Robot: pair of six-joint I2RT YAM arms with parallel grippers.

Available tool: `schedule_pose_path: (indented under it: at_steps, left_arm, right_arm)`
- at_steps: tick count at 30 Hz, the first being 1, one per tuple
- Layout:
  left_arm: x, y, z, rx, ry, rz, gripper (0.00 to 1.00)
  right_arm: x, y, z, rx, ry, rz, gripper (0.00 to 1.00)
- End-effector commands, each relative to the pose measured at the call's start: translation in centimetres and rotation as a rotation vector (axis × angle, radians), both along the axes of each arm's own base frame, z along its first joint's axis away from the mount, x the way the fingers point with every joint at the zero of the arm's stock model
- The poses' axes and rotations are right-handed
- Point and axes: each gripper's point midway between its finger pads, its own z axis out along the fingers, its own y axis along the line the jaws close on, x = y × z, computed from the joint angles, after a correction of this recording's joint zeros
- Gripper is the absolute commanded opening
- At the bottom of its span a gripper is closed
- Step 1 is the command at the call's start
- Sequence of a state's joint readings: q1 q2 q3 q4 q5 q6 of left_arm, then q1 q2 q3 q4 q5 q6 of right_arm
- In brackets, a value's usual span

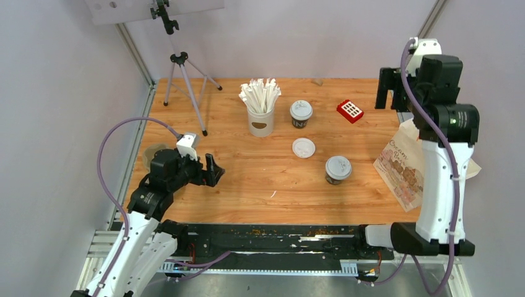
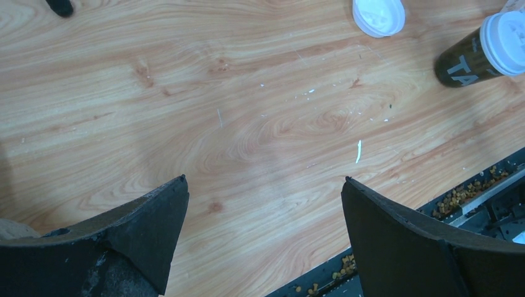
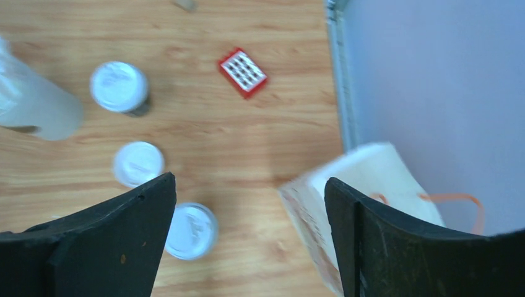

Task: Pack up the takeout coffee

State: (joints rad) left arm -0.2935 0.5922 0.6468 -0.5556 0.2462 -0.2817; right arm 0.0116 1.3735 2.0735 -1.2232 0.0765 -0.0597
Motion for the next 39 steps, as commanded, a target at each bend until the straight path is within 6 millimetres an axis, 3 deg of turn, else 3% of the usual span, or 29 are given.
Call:
schedule_pose_path:
  at_steps: [1,7,11,17,30,35,39]
  left_arm:
    - [0.4,-0.5,1.6,-0.017,-0.075,-0.034,1.00]
    - [0.4,-0.8,1.3,-0.017,-0.058,-0.049,1.00]
    - [0.4,-0.9,1.0,-0.014,-0.044,-0.056,1.00]
    - [0.5,-1.1,0.3,-0.009,-0.006,-0.065,1.00]
    - [0.7,-1.4,-0.9,0.001,0.062,-0.077,1.00]
    - [0.7,-1.4,-1.2,0.003,0.075,-0.078,1.00]
    - [0.8,-1.3,-1.3,0.005,0.079,-0.069,1.00]
  right_arm:
    - [-3.4,-6.9,-2.5,-0.266,0.126,-0.241,0.91]
    - [-5.8,-9.3,-4.9,-0.305,0.239,-0.326,0.96]
    - [-6.0,-10.1,-5.6,-0.246,0.251,-0.340,0.99]
    - [-5.6,-12.1,-6.7,-0.291,0.318,-0.405,1.00]
    - [-5.4,-8.8,-13.4,-0.102,0.430,-0.191,0.99]
    - [-5.5,-8.9,-14.6,-0.119,0.457,-0.166,0.89]
    - [-5.7,-8.7,-13.6,-0.127,0.420,-0.158,0.62]
